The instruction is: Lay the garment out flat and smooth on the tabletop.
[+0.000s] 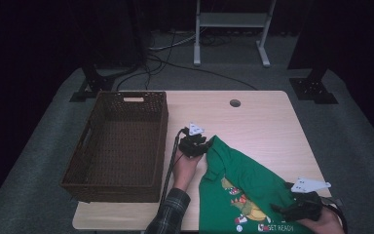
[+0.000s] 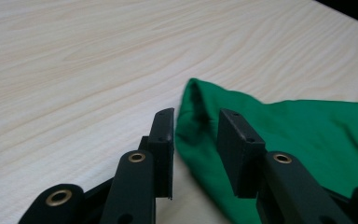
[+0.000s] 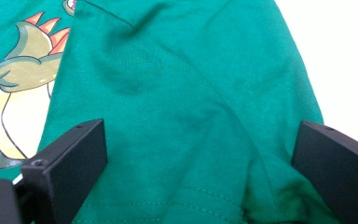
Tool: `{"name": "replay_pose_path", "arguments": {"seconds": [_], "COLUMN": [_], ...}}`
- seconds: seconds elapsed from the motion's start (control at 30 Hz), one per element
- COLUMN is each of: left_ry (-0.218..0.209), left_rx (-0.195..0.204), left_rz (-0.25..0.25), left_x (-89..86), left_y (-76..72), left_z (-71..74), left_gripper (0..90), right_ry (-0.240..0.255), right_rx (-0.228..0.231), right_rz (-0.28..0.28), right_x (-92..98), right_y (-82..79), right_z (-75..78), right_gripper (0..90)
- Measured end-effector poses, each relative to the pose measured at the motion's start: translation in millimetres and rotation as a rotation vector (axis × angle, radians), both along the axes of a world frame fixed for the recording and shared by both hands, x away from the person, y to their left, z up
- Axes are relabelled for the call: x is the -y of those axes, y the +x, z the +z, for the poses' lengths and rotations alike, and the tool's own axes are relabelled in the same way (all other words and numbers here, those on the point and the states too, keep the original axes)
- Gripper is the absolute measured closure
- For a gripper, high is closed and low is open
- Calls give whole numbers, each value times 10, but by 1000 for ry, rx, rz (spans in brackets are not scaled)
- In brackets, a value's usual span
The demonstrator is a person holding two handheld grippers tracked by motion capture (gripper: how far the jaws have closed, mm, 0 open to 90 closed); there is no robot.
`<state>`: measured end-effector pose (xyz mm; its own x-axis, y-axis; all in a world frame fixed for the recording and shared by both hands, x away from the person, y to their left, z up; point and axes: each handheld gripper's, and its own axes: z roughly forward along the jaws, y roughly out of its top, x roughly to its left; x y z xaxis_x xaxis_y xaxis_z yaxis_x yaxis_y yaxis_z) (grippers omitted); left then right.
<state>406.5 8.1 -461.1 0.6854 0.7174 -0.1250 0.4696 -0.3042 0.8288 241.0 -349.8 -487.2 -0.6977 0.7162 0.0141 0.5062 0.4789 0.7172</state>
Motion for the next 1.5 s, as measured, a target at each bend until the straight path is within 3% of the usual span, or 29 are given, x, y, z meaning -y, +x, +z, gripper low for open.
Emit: {"name": "replay_pose_path", "arguments": {"seconds": [0.27, 0.8, 0.97, 1.2, 1.5], "left_ry": [-2, 13, 36, 102, 129], "left_rx": [-7, -16, -22, -27, -12], "left_rz": [-67, -132, -157, -173, -175], "left_x": [123, 218, 293, 404, 450], "left_y": [-223, -444, -493, -489, -501], "left_z": [34, 35, -2, -118, -186], "left_gripper": [670, 685, 685, 684, 670], "right_ry": [-2, -2, -2, -2, -2], "right_rx": [1, 1, 1, 1, 1], "right_rz": [2, 2, 2, 2, 2], "right_x": [1, 1, 1, 1, 2], "right_y": [1, 1, 1, 1, 1], "right_z": [0, 0, 0, 0, 0], "right_gripper": [25, 25, 25, 25, 25]}}
